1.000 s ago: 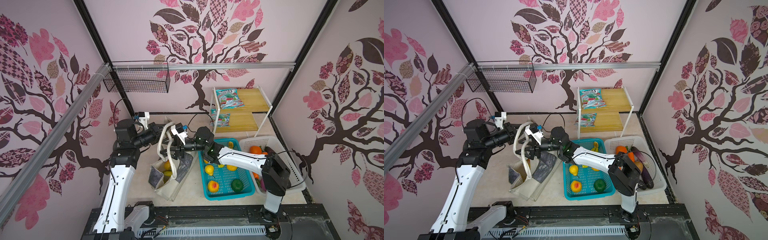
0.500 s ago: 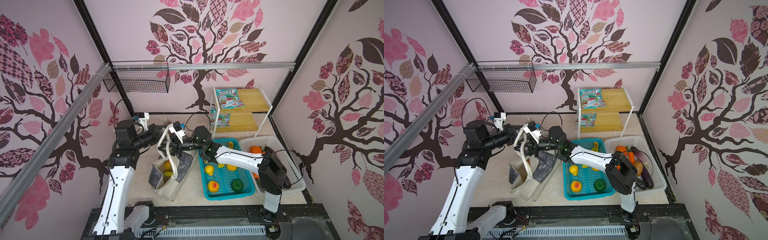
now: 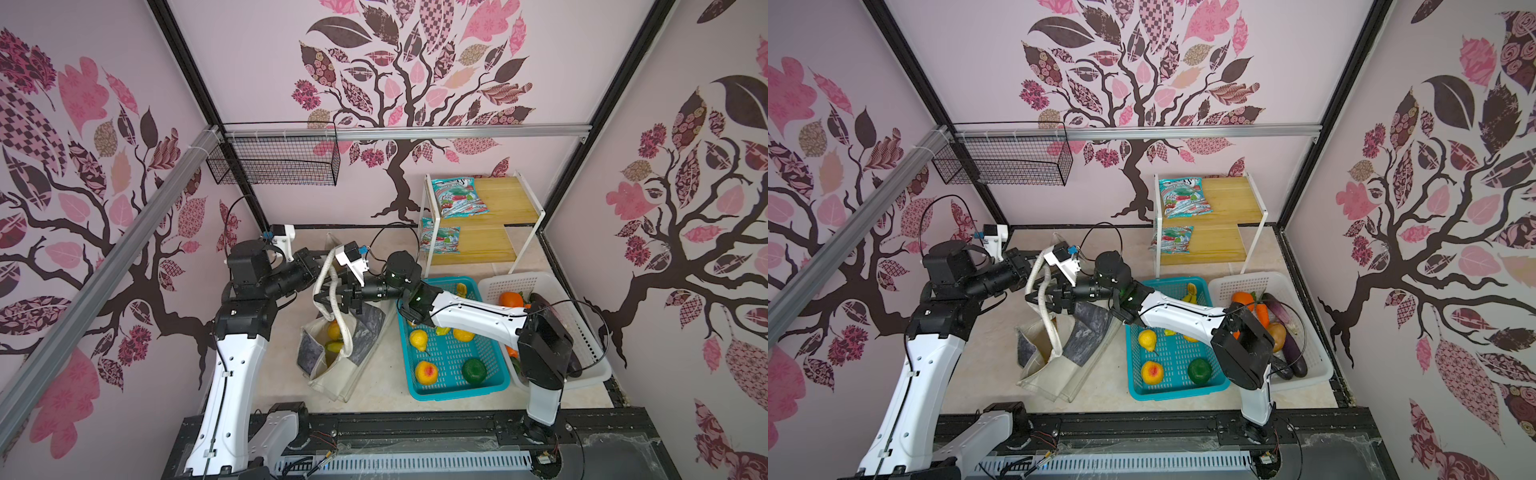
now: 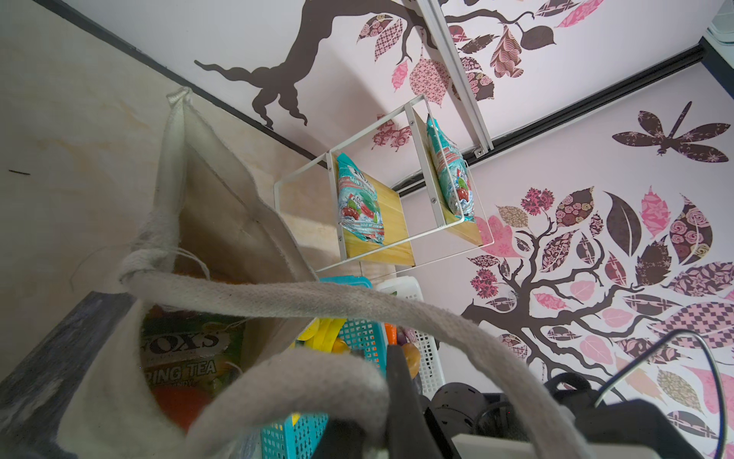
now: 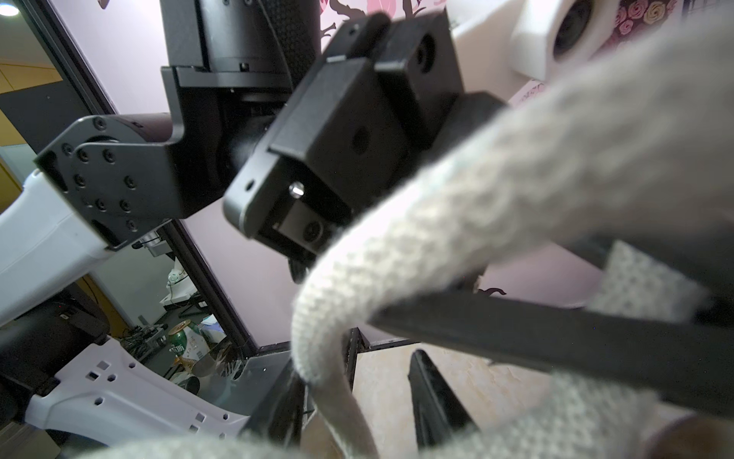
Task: Place the food into the grocery bag and tie it
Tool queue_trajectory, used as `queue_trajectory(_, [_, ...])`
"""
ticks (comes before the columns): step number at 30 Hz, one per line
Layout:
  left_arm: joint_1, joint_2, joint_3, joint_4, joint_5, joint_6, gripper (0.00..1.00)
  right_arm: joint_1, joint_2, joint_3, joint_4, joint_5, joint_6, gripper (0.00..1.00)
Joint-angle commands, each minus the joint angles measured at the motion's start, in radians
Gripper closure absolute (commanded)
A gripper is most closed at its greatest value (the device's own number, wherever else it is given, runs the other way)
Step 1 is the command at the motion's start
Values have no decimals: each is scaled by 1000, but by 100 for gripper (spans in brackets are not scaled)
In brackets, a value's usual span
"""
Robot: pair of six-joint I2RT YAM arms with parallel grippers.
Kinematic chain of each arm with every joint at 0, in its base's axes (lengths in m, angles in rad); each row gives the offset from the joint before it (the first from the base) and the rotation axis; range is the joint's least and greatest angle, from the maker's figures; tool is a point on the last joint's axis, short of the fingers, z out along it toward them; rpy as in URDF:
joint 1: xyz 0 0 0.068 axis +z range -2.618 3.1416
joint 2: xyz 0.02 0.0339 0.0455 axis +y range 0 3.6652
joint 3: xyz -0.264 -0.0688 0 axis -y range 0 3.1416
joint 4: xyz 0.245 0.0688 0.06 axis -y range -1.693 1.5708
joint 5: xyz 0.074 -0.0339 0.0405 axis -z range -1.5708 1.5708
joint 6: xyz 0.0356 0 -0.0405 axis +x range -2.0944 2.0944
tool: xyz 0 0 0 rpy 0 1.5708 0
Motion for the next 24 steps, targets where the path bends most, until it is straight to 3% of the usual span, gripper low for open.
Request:
queue_trajectory(1, [8, 4, 36, -35, -30, 62, 100, 2, 3, 68, 41, 7, -13, 60])
queue_trajectory(4, [10, -4, 29, -40, -35, 67, 100, 3, 8, 74, 41, 20, -9, 71])
queue_trajectory(6, [11, -6, 29, -41, -20, 68, 100, 2, 8, 77, 26, 18, -18, 89])
queue_trajectory(8, [19, 0, 33, -35, 2, 54, 100, 2, -1, 67, 13, 20, -29, 100])
queue_trajectory(14, [114, 6, 59, 23, 1, -57, 100, 2, -125, -36, -209, 144, -149, 100])
queue_trajectory(20, [162, 66, 193, -64, -137, -5, 100, 1, -251, -77, -578, 402, -279, 100])
queue_trajectory(24, [250, 96, 218, -48, -118, -18, 100, 2, -310, -130, -699, 515, -299, 100])
